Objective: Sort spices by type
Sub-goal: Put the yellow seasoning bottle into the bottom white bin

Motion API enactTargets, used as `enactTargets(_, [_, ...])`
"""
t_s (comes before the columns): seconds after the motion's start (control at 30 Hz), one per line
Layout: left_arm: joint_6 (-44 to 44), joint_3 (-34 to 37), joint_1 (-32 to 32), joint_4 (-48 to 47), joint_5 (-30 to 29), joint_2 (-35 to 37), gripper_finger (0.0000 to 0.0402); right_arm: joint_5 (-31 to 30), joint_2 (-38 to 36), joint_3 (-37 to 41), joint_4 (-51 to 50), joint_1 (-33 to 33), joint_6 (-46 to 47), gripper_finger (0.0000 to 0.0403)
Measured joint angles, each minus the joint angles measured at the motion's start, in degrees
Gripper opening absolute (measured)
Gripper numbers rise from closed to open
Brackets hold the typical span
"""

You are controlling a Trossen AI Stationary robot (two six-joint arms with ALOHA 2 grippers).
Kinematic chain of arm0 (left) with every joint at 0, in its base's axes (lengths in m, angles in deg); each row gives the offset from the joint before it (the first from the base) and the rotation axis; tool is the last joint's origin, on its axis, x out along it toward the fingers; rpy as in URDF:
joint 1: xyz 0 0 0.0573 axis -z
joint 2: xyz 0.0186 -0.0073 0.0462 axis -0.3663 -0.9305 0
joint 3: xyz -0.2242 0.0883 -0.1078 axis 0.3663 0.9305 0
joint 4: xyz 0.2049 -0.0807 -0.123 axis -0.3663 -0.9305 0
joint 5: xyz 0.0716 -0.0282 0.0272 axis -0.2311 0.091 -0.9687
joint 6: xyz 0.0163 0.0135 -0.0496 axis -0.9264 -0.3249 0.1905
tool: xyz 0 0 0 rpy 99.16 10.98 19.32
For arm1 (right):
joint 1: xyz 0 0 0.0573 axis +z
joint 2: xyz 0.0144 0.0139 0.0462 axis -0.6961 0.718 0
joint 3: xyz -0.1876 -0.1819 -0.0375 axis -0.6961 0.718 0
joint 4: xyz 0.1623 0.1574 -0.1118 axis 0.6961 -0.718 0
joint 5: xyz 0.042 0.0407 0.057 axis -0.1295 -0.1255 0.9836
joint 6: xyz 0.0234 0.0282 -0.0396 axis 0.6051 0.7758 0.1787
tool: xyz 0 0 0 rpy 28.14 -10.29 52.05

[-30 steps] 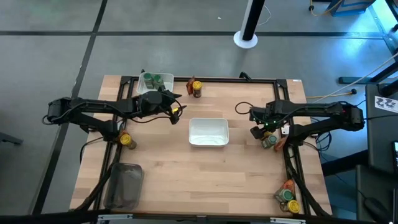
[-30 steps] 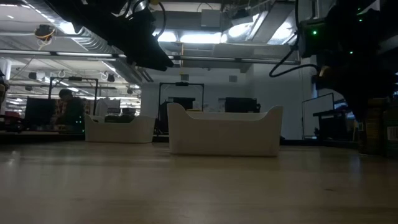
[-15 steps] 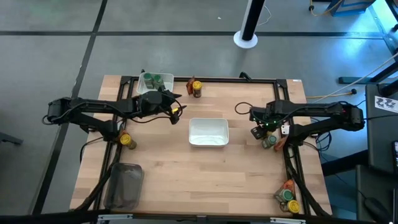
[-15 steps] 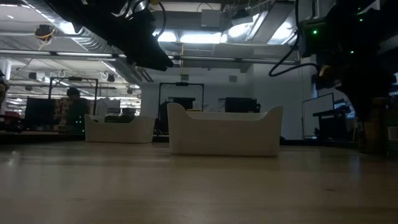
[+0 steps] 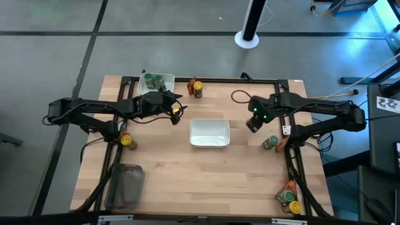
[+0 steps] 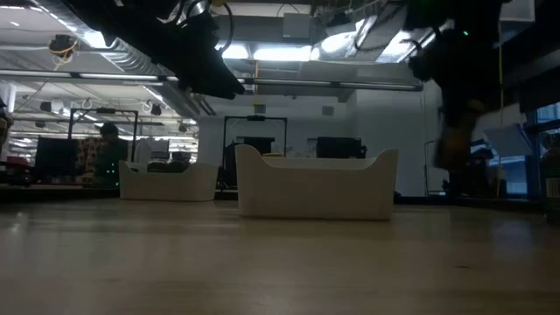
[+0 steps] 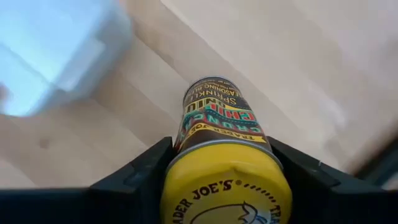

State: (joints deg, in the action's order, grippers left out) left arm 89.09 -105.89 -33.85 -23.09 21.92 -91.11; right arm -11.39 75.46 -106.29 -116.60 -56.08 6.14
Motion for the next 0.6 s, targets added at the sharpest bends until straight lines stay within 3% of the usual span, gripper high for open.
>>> enactTargets(0.2, [0.12, 0.00, 0.08, 1.79, 0.32, 0.00, 0.0260, -0.73, 0.15, -3.26, 6.18, 0.00, -4.75, 0.0228])
enactTargets(0.3, [-0.54, 0.00, 0.85, 4.53, 3.58, -0.59, 0.0253, -1.73, 1.15, -4.17, 9.22, 1.58, -7.72, 0.0224])
enactTargets(0.6, [-2.75, -0.26, 2.56, 13.99, 12.51, -5.71, 0.0152, -4.38, 7.25, -5.82, 21.66, 8.52, -15.89, 0.0229])
